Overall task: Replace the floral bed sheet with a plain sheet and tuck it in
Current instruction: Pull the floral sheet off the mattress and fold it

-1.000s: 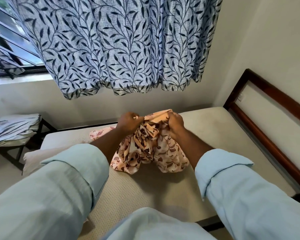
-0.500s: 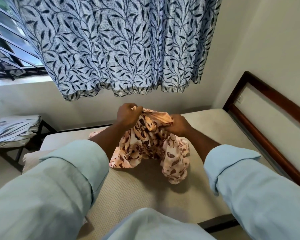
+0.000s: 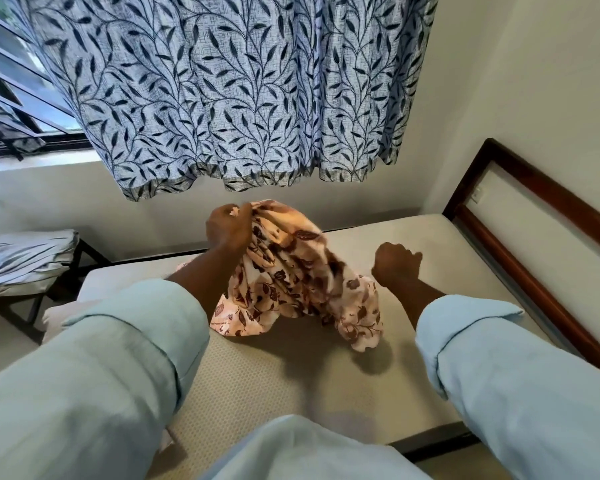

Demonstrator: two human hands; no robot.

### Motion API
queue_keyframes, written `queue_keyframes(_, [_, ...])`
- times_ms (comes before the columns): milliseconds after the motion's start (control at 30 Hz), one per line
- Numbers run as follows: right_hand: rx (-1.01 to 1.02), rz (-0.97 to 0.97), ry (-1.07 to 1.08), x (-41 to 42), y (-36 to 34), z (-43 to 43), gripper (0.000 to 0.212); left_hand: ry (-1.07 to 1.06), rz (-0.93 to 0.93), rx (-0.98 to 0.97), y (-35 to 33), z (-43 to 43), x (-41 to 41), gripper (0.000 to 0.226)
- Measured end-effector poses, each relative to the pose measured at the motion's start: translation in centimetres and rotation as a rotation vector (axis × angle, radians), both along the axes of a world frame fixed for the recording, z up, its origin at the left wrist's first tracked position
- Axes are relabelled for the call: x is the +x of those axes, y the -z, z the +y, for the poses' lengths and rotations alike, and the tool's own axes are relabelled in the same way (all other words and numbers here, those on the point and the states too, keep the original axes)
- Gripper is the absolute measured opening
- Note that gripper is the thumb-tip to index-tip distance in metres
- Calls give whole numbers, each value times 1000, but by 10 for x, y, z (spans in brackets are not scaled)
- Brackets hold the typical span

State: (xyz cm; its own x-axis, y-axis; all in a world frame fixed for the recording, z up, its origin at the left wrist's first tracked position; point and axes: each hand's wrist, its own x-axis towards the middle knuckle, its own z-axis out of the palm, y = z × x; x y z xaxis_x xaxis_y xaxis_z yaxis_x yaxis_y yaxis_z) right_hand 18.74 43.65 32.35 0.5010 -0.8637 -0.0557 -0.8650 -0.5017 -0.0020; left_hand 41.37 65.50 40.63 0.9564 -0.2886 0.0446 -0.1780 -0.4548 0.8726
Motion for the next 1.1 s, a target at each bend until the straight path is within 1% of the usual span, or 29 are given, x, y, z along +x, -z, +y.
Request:
queue_keyframes(67, [89, -24, 62, -14, 8, -7, 22, -40, 77, -16, 1, 8, 10, 49])
queue_keyframes(133, [185, -146, 56, -15, 17, -7, 22, 9, 114, -18, 3, 9, 11, 46])
queue_keyframes(167, [236, -230, 26, -11, 20, -4, 19, 40, 122, -24, 3, 7, 8, 42])
queue_keyframes(233, [387, -400, -106, 3, 23, 9, 10, 98, 126, -27, 4, 1, -1, 38])
queue_keyframes(267, [476, -458, -201, 11, 23, 19, 10, 126, 128, -24, 4, -3, -5, 37])
queue_keyframes(333, [597, -539, -347, 26, 21, 41, 18, 173, 130, -13, 1, -10, -12, 34])
queue_keyframes(400, [645, -615, -399, 40, 23, 59, 31, 202, 130, -16, -2, -16, -16, 35])
queue_keyframes(467, [697, -636, -420, 51, 27, 71, 41, 222, 131, -23, -7, -19, -18, 36])
queue_keyframes(567, [778, -613, -409, 59, 29, 80, 59, 228, 136, -24, -12, -20, -15, 34])
queue_keyframes(767, [834, -567, -453, 62, 28, 75, 59, 193, 151, -32, -7, -15, -3, 40])
queue_keyframes(867, [823, -620, -393, 63, 25, 78, 49, 178, 146, -26, -4, -15, -3, 39])
queue_keyframes(967, [883, -713, -263, 66, 17, 78, 19, 154, 137, -23, -4, -15, 0, 39])
queue_keyframes(1000, [897, -783, -177, 67, 15, 76, 18, 140, 140, -22, -3, -13, 2, 42])
queue_keyframes(1100, [918, -1030, 163, 66, 10, 68, 29, 126, 141, -9, 0, -7, 9, 42])
